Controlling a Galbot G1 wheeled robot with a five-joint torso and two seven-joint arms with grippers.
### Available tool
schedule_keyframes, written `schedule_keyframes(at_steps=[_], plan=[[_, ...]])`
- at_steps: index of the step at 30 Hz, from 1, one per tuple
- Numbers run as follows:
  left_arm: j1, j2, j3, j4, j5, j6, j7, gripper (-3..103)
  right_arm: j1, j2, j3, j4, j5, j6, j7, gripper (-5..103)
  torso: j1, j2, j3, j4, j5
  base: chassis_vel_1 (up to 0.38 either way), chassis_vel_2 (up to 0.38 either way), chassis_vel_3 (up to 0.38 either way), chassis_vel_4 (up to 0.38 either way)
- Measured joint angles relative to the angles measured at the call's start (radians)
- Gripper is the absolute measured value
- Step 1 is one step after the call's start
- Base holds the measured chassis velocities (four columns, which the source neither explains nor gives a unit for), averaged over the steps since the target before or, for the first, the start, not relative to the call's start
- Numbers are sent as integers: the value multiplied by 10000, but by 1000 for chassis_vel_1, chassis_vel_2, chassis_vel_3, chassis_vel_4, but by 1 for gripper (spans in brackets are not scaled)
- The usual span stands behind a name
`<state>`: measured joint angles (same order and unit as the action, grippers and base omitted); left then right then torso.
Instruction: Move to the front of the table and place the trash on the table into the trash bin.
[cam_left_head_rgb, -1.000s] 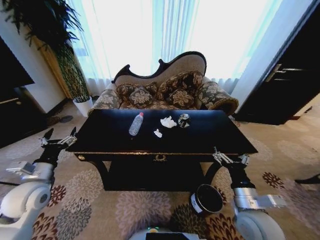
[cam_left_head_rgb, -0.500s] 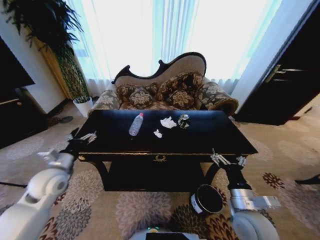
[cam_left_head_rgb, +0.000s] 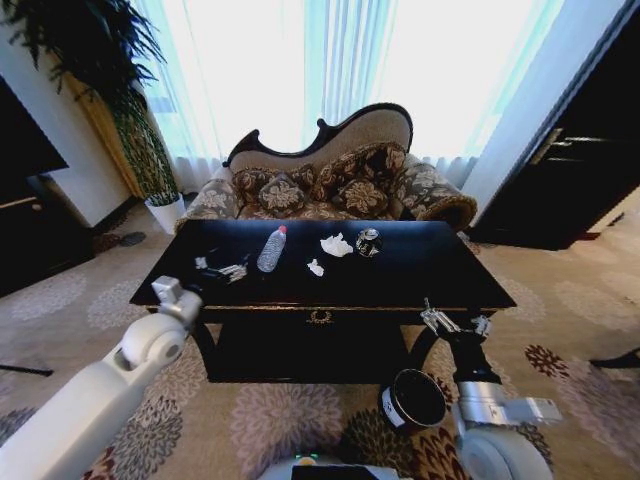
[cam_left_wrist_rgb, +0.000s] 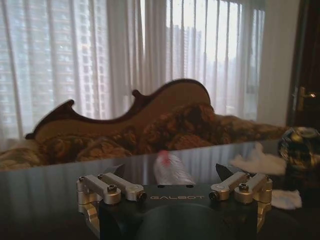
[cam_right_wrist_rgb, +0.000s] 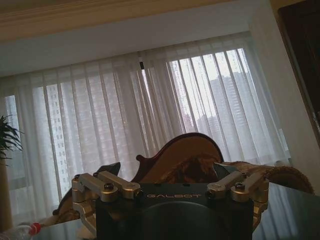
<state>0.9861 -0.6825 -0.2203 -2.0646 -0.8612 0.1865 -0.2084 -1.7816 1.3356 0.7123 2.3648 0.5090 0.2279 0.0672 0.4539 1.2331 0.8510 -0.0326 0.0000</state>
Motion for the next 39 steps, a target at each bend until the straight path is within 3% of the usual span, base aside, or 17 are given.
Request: schedule_keyframes(at_steps=[6,16,39], plan=[[-573,-165,914,362,225,-90,-126,100,-3,61,23,-199,-69,165,-31,100,0,0,0,2,-3,0,0,0,0],[-443,-439,912,731,592,-185,96,99,-96,86,-12,-183,97,227,-75,100,0,0,-1,3,-2,0,0,0,0],[-1729,-1634,1772,2501,1209,-616,669,98,-220,138,-90,537,530,-231,137,100,0,0,-1,3,-1,0,0,0,0]])
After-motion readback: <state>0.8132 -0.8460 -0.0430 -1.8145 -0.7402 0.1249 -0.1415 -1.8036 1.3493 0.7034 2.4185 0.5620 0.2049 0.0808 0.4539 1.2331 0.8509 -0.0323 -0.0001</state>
